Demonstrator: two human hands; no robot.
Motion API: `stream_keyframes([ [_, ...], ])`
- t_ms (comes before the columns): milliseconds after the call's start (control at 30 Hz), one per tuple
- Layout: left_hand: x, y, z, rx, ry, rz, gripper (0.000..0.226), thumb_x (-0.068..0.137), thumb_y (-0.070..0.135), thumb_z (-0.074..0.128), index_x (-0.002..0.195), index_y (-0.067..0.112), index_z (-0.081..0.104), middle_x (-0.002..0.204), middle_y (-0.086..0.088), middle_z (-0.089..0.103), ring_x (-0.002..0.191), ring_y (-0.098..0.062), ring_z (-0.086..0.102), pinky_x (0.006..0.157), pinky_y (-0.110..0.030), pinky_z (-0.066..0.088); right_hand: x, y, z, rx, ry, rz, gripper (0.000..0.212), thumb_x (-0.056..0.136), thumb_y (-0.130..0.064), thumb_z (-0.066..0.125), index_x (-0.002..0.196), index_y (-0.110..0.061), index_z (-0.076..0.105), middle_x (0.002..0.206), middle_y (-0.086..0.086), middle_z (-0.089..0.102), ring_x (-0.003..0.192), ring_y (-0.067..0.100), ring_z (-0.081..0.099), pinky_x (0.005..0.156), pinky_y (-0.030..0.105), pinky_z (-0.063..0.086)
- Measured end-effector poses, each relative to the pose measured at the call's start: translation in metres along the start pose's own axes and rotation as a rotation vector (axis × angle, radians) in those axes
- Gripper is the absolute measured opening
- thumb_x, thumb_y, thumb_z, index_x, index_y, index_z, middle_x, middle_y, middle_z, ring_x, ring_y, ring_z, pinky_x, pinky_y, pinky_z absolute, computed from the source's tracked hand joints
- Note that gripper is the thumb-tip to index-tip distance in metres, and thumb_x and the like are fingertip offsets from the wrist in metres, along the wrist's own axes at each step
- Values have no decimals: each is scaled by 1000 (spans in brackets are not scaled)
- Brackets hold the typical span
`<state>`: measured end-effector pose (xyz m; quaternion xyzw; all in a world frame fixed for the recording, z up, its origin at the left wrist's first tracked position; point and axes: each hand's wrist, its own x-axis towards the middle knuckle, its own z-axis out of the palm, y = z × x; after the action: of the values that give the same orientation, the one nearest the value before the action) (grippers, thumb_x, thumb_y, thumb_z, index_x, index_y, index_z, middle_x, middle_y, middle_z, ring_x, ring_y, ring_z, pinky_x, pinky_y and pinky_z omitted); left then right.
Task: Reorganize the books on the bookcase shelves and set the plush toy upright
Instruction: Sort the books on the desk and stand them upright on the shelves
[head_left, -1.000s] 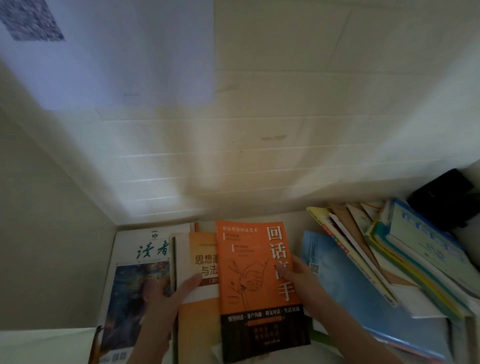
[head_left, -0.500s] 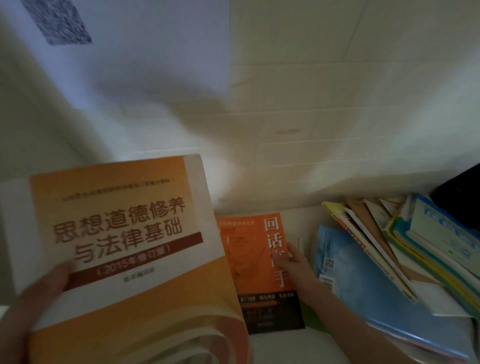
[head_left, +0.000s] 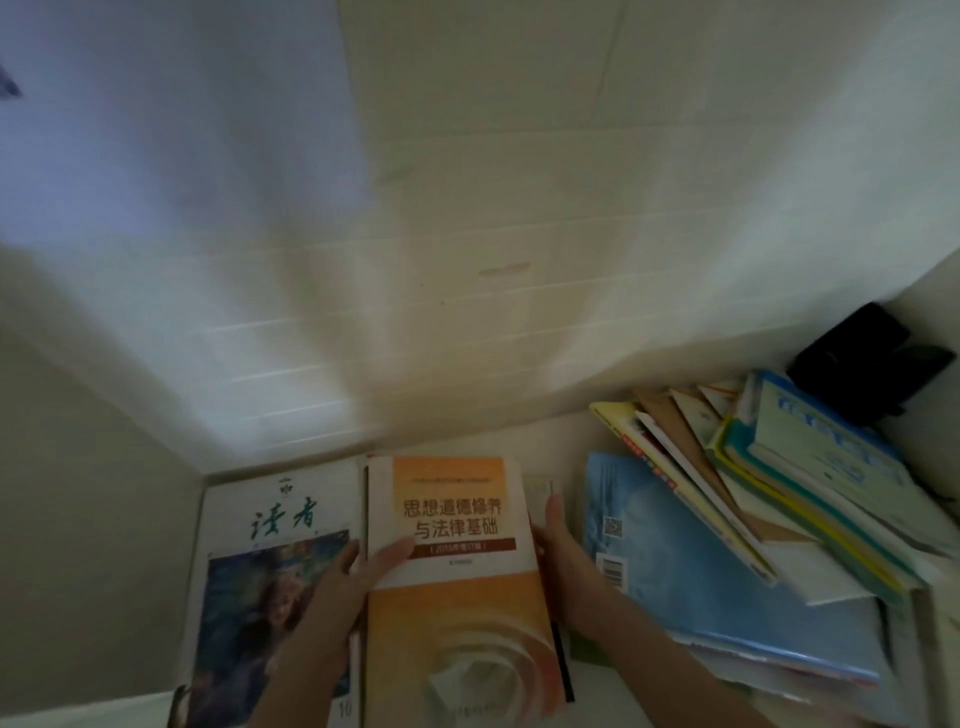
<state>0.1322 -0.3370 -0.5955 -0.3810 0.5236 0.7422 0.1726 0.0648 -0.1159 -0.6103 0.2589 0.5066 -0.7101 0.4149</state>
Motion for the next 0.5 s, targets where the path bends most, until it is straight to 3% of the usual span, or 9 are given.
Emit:
stream_keyframes([
  [33,0,1,1,2,5,-7,77,40,42,91,107,17,63,91,-12,74,82,-33,71,70,-45,58,0,1,2,-37,-8,-4,75,84,-70,37,121,-9,61,113,18,68,103,33,66,85,41,54],
  [100,4,-1,0,0,-2,-32,73,53,37,89,116,14,61,95,-15,73,87,-36,70,76,-50,56,-1,1,5,-128,-43,-18,68,81,-64,50,121,-10,61,112,14,69,103,30,67,92,41,52],
  [167,9,-5,-2,-7,45,-49,64,63,32,80,121,15,58,100,-15,72,88,-36,69,75,-48,56,-2,0,5,-184,-32,-23,68,76,-62,55,121,-12,61,111,12,70,104,28,67,94,42,51],
  [267,13,-10,5,32,121,-26,71,69,35,77,132,19,47,112,-13,64,91,-32,65,73,-43,56,-6,1,0,-136,-39,-40,66,74,-56,61,122,-11,58,111,12,70,105,28,67,91,40,52],
  [333,11,-14,10,-3,123,-10,70,70,34,76,132,19,45,113,-12,62,93,-31,64,74,-44,55,-9,2,-4,-167,-57,-57,72,70,-56,71,127,-15,53,115,10,69,107,27,66,93,41,52],
  [433,1,-16,15,-51,144,-1,57,75,34,74,123,25,44,105,-7,61,91,-30,61,74,-44,53,-17,1,-4,-246,-38,-88,101,43,-44,93,130,-24,46,116,7,68,104,27,67,94,48,51],
  [500,-5,-20,17,-93,158,-28,82,58,45,82,129,28,44,114,-8,60,99,-32,60,83,-49,52,-23,-2,-3,-309,-29,-123,98,41,-30,96,126,-28,47,114,4,69,100,23,68,91,47,53],
])
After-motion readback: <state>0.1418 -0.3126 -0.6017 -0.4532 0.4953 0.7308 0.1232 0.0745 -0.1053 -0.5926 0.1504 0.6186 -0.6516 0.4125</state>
